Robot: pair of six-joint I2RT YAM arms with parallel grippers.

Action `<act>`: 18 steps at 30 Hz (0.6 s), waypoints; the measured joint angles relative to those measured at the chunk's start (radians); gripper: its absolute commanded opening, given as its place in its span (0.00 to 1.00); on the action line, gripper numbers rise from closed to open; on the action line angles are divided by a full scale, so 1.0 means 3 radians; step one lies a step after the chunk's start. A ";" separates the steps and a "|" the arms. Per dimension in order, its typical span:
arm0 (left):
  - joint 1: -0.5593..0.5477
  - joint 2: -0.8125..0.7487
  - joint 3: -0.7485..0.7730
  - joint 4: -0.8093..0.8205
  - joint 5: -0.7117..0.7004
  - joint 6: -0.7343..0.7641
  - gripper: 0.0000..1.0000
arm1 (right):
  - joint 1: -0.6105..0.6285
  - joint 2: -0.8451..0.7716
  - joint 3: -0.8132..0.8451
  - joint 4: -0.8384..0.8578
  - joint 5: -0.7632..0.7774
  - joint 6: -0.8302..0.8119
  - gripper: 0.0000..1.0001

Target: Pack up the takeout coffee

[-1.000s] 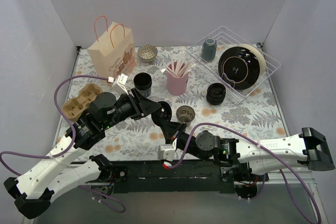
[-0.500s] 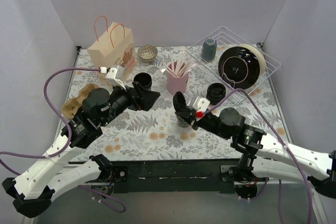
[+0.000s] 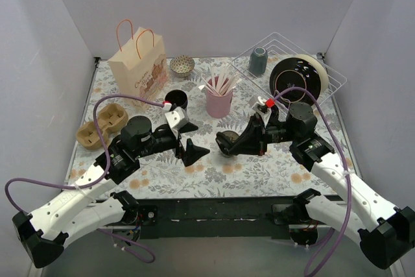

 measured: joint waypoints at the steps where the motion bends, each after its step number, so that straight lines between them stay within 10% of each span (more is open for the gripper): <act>1: 0.0000 -0.0020 -0.0050 0.0060 0.0070 0.0118 0.97 | -0.0001 0.0032 0.0005 0.0011 -0.0182 0.0022 0.01; 9: 0.0008 0.0139 -0.0148 0.0317 0.0926 0.0903 0.96 | -0.0003 0.0224 0.0005 0.0122 -0.0964 0.0287 0.01; 18: 0.0008 0.0683 0.0144 0.0388 0.1653 0.1143 0.68 | -0.0003 0.0290 0.0005 0.0266 -0.1150 0.0537 0.01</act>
